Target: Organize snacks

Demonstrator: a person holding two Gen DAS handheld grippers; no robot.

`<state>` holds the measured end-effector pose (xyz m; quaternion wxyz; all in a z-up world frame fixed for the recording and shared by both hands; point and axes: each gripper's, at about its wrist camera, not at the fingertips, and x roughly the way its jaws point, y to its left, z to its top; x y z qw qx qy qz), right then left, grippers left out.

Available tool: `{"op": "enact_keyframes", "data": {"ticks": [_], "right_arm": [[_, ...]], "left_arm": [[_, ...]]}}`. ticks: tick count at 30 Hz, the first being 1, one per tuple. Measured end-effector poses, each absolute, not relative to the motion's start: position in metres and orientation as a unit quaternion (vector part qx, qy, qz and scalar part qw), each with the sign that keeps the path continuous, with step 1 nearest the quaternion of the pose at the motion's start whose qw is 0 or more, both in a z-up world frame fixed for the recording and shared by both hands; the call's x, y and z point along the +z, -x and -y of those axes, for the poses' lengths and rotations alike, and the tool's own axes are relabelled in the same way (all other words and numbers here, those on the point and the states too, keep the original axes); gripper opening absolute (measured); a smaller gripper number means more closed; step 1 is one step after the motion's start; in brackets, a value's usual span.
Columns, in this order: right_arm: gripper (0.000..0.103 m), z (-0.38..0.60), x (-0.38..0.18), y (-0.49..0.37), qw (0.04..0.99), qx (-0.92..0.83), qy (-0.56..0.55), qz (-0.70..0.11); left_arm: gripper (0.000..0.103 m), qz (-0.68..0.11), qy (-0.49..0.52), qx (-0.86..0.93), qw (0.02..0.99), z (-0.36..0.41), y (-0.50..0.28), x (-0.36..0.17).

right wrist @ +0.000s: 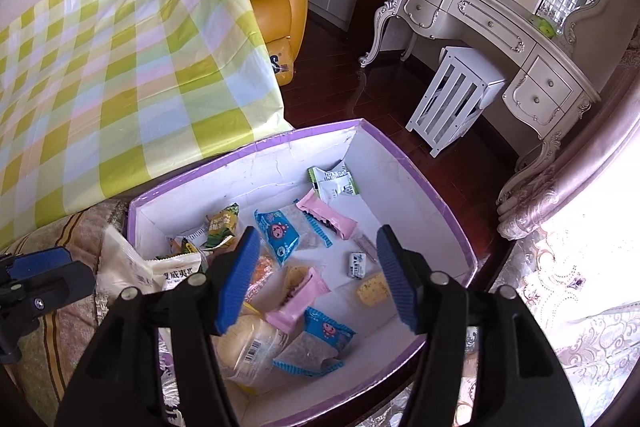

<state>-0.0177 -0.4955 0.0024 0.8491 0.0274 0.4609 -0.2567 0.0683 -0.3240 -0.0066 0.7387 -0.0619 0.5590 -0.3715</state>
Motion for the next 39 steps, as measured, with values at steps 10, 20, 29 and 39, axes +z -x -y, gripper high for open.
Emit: {"op": "enact_keyframes", "data": {"ticks": [10,20,29,39], "right_arm": [[0.075,0.496,0.011,0.046,0.846,-0.272,-0.042,-0.457],[0.075,0.498,0.012,0.052,0.847,-0.272,-0.048,-0.455],[0.075,0.498,0.011,0.051,0.846,-0.271,-0.049,-0.456],[0.075,0.498,0.012,0.051,0.846,-0.272,-0.049,-0.456]], "left_arm": [[0.093,-0.541,0.031,-0.344,0.767,0.312,-0.027,0.008],[0.099,-0.546,0.009,-0.338,0.767,0.322,-0.028,0.003],[0.099,-0.547,0.004,-0.336,0.767,0.324,-0.029,0.002],[0.099,-0.548,0.005,-0.335,0.766,0.326,-0.031,0.001]]}}
